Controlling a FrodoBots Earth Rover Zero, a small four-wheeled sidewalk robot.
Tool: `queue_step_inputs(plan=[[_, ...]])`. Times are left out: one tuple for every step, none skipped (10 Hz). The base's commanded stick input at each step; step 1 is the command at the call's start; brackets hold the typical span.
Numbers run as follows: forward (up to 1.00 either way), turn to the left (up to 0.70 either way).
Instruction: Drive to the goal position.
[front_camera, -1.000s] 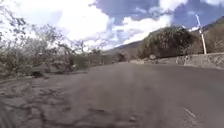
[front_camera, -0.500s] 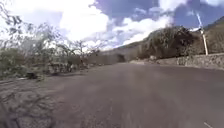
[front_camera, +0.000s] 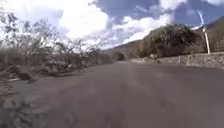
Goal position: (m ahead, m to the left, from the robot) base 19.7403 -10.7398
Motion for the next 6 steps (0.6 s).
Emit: queue_step_inputs(plan=[[0.70, 0.00], [0.70, -0.10], [0.70, -0.22], [0.70, 0.00], [0.70, 0.00], [0.70, 0.00]])
